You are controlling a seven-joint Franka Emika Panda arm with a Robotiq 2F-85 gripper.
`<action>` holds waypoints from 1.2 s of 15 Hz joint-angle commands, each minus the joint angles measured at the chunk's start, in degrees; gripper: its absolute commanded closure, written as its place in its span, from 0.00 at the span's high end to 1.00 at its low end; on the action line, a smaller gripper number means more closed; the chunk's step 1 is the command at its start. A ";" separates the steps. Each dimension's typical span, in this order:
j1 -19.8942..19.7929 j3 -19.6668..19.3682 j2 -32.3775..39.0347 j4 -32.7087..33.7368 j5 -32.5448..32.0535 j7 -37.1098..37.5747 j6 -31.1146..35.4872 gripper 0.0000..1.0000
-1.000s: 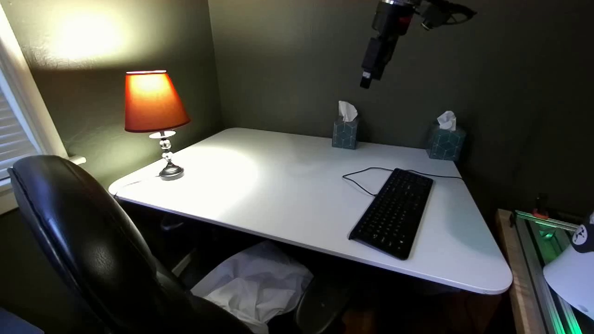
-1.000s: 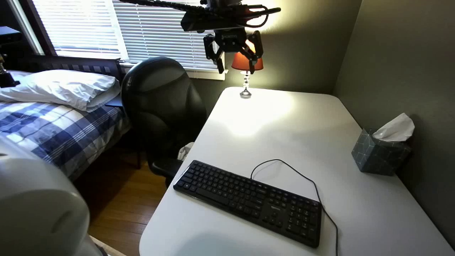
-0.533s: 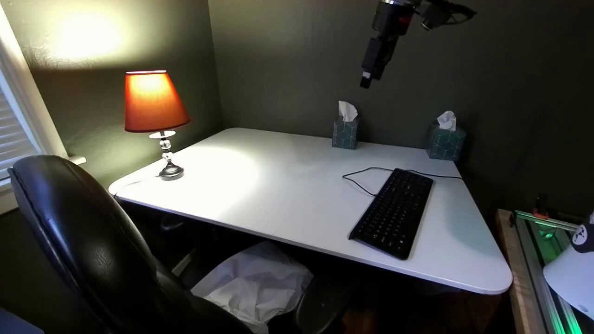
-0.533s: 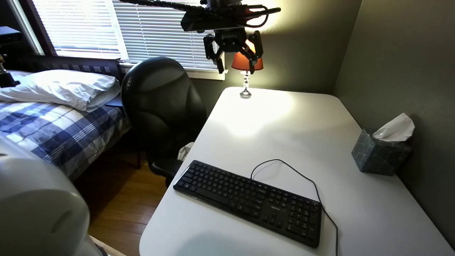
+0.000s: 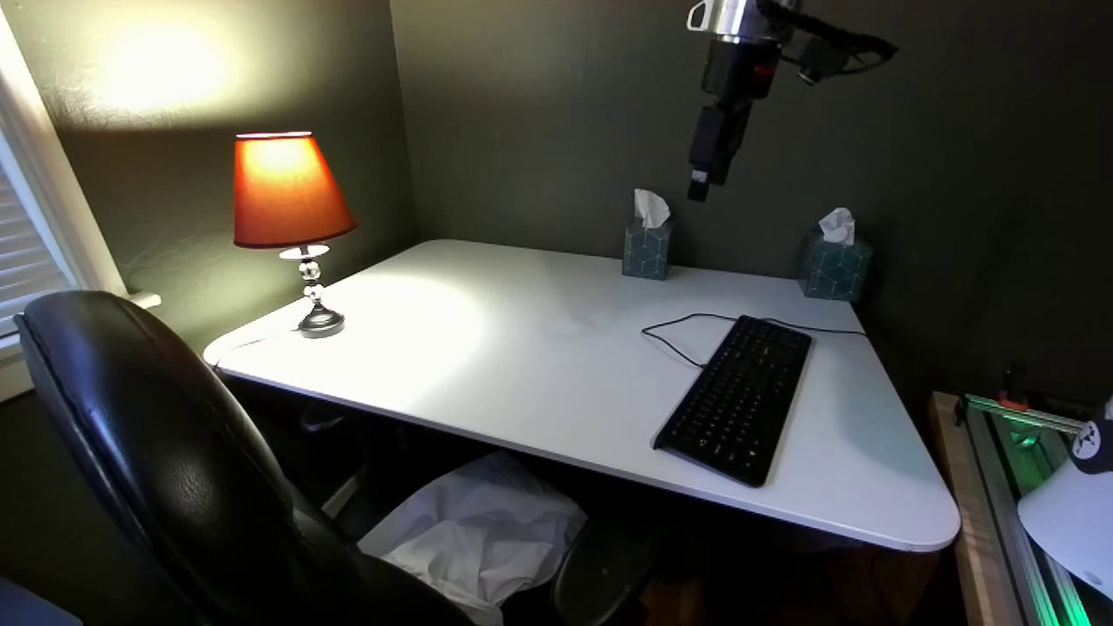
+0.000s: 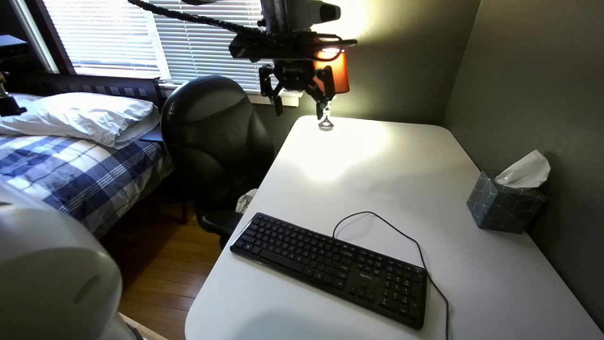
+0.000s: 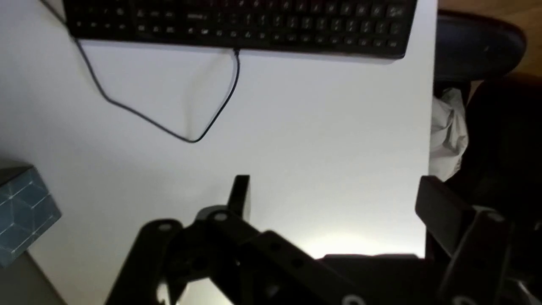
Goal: Press one key on the black keyboard.
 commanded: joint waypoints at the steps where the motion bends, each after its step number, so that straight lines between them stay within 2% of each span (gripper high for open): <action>1: 3.13 -1.14 -0.20 -3.16 6.61 -3.65 -6.31 1.00; 5: 3.27 -0.61 1.99 -5.76 9.19 -2.53 -10.22 1.00; 9: 2.87 -0.98 5.95 -6.90 11.19 -2.52 -11.43 1.00; 13: 2.58 -0.38 10.77 -6.59 11.26 -1.67 -10.99 1.00; 14: 2.36 -0.28 8.47 -7.04 10.57 -1.83 -10.28 1.00; 18: 2.32 -0.20 10.72 -6.87 10.57 -1.83 -10.28 1.00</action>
